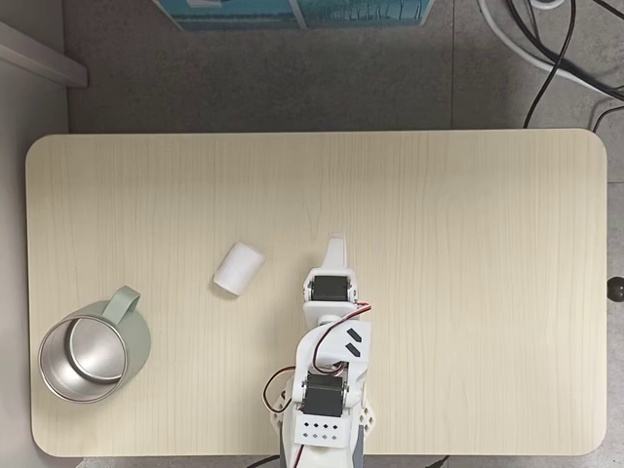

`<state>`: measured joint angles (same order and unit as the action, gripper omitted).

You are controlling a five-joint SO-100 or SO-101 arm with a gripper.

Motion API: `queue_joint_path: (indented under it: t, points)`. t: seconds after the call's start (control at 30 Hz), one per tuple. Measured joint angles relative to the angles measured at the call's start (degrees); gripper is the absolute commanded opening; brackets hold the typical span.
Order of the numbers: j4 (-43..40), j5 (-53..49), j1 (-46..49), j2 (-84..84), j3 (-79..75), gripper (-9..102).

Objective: Grasp a dressing and put it in the cup.

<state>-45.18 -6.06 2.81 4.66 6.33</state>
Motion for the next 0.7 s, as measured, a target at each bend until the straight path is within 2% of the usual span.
queue_joint_path:
  t: [0.17, 0.7]
  points:
    - [-0.70, 3.87, 0.79, 0.00, 0.00, 0]
    - [-0.79, 4.13, 0.79, 0.00, 0.00, 0]
